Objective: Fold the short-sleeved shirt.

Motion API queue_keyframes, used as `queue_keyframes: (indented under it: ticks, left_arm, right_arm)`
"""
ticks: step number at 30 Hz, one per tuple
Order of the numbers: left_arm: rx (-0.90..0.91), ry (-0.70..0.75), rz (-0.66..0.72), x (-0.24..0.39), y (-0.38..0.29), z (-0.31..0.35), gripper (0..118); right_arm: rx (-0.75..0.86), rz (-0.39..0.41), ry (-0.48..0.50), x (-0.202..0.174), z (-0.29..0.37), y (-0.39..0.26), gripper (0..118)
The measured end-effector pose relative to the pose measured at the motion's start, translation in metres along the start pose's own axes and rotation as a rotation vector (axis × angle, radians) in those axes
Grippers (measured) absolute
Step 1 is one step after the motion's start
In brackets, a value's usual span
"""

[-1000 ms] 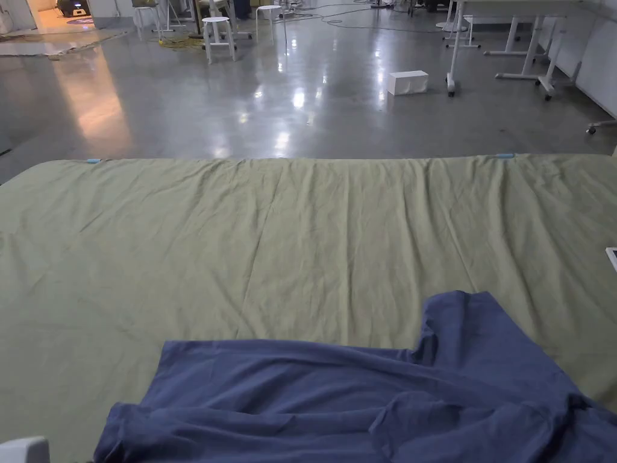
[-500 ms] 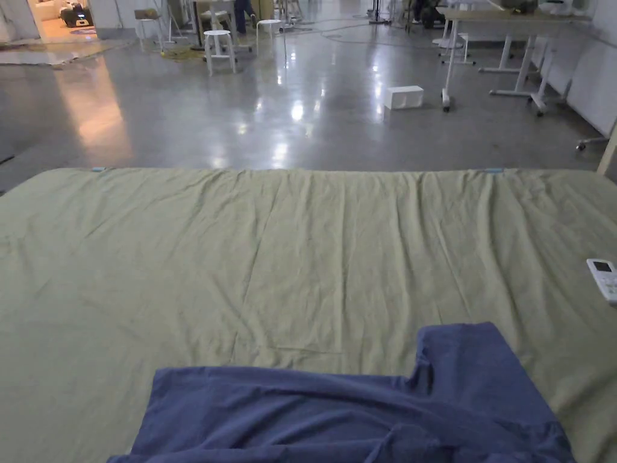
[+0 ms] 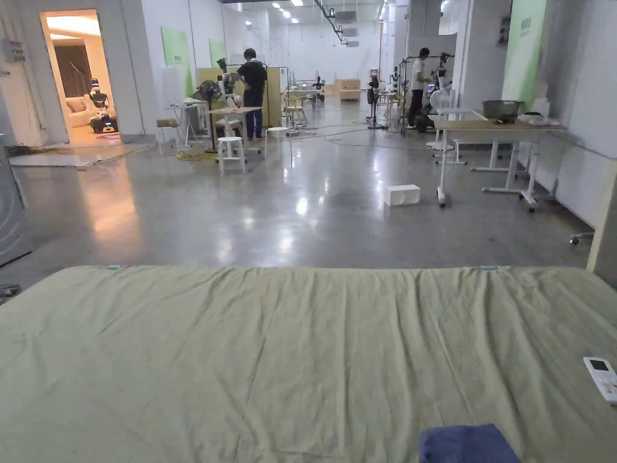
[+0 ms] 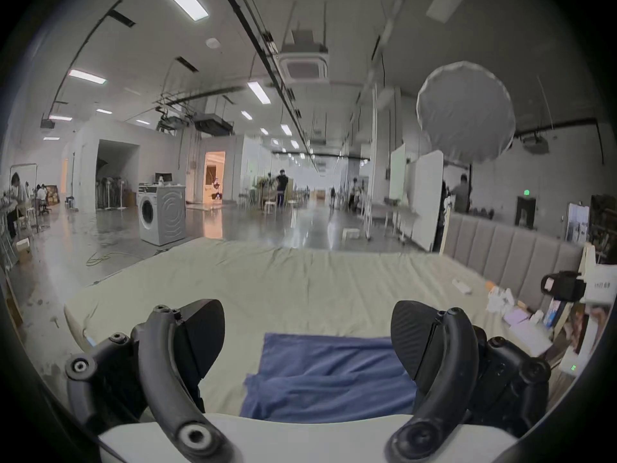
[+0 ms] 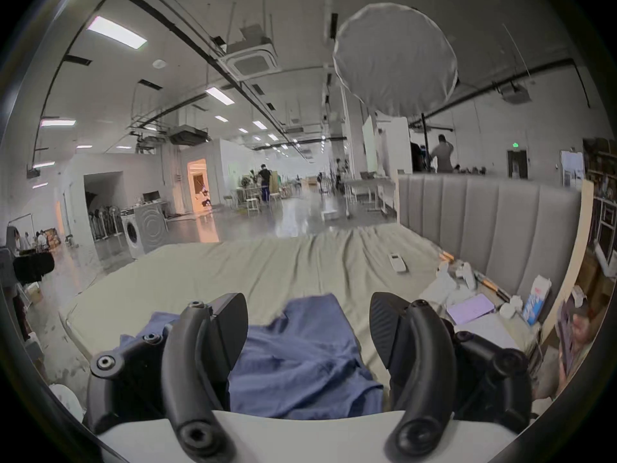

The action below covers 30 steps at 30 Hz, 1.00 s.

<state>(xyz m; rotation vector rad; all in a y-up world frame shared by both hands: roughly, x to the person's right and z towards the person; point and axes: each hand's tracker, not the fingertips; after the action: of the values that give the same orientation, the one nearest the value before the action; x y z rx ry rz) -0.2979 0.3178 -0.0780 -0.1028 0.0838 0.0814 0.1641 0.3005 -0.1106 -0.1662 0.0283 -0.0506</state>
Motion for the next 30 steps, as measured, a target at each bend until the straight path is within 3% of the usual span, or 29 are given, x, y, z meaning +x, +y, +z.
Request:
queue_keyframes:
  ticks: [1, 3, 4, 6, 7, 8, 14, 19, 27, 30]
  left_arm:
    - [0.002, -0.013, 0.002, 0.005, 0.002, 0.003, 98]
    - [0.018, -0.042, -0.013, 0.015, 0.007, 0.009, 75]
    - [0.023, -0.05, -0.028, 0.017, 0.007, 0.01, 53]
    - [0.014, -0.022, -0.087, 0.025, 0.009, 0.012, 20]
    - [0.012, -0.033, -0.107, 0.026, 0.009, 0.013, 12]
    - [0.02, -0.055, -0.115, 0.026, 0.011, 0.016, 4]
    - [-0.011, -0.036, -0.181, 0.034, 0.008, 0.022, 0]
    - [-0.008, -0.047, -0.127, 0.029, 0.014, 0.022, 0]
    - [-0.055, -0.058, -0.092, 0.012, 0.008, -0.005, 0]
    - [-0.098, -0.109, 0.042, -0.007, 0.002, -0.031, 0]
  right_arm:
    - [0.011, -0.001, 0.003, -0.005, 0.003, 0.003, 78]
    - [0.022, 0.0, 0.039, -0.014, 0.007, 0.011, 68]
    - [0.023, -0.001, 0.055, -0.017, 0.01, 0.013, 54]
    - [0.039, 0.017, 0.063, -0.025, 0.016, 0.017, 29]
    - [0.023, 0.031, 0.048, -0.03, 0.017, 0.019, 9]
    - [0.006, 0.043, 0.033, -0.033, 0.018, 0.018, 2]
    - [-0.017, 0.05, 0.064, -0.039, 0.02, 0.011, 0]
    - [-0.014, 0.059, 0.086, -0.042, 0.018, 0.016, 0]
    - [-0.038, 0.006, 0.143, -0.039, 0.006, 0.008, 0]
    - [-0.071, -0.012, 0.177, -0.036, -0.003, -0.001, 0]
